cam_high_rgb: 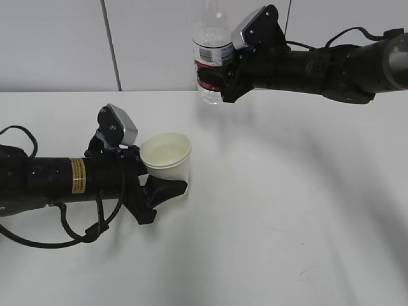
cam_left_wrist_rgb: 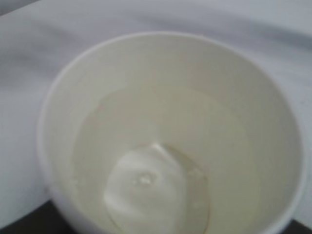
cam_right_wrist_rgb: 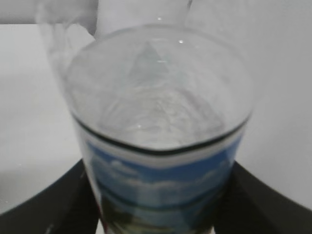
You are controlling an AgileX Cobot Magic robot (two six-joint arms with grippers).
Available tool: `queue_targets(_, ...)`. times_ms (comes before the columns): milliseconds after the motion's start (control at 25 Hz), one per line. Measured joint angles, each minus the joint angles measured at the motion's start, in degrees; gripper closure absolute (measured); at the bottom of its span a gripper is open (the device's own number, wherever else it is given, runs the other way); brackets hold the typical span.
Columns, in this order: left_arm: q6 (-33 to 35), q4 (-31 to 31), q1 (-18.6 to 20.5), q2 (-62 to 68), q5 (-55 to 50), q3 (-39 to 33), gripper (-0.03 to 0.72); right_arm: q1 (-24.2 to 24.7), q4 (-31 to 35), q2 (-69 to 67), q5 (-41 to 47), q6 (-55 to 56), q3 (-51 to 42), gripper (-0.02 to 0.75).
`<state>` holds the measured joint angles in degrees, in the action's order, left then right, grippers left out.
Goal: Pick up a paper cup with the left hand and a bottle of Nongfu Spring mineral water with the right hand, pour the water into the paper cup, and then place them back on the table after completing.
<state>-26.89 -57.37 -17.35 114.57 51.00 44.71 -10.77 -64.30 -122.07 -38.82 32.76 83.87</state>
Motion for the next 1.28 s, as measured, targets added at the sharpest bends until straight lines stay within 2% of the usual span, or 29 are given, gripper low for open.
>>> queue_targets(320, 0.0, -0.8, 3.1, 2.6, 2.8, 0.0, 0.289, 0.5, 6.1, 0.0, -1.4, 0.3, -6.3, 0.301)
queue_targets(480, 0.0, -4.4, 3.3, 2.6, 3.1, 0.0, 0.289, 0.6, 9.0, -0.5, -1.8, -0.3, -8.5, 0.301)
queue_targets(680, 0.1, -6.0, 3.3, 3.3, 4.9, 0.0, 0.289, 0.6, 11.1, -3.2, -3.4, -0.3, -9.3, 0.301)
queue_targets(880, 1.0, -6.5, 3.6, 6.7, 9.6, 0.0, 0.289, 0.6, 11.4, -6.0, -4.7, -0.3, -9.3, 0.301)
queue_targets(1280, 7.2, -4.0, 3.8, 9.9, 10.5, 0.5, 0.289, 0.6, 10.2, -9.7, -8.7, -2.6, -9.3, 0.302)
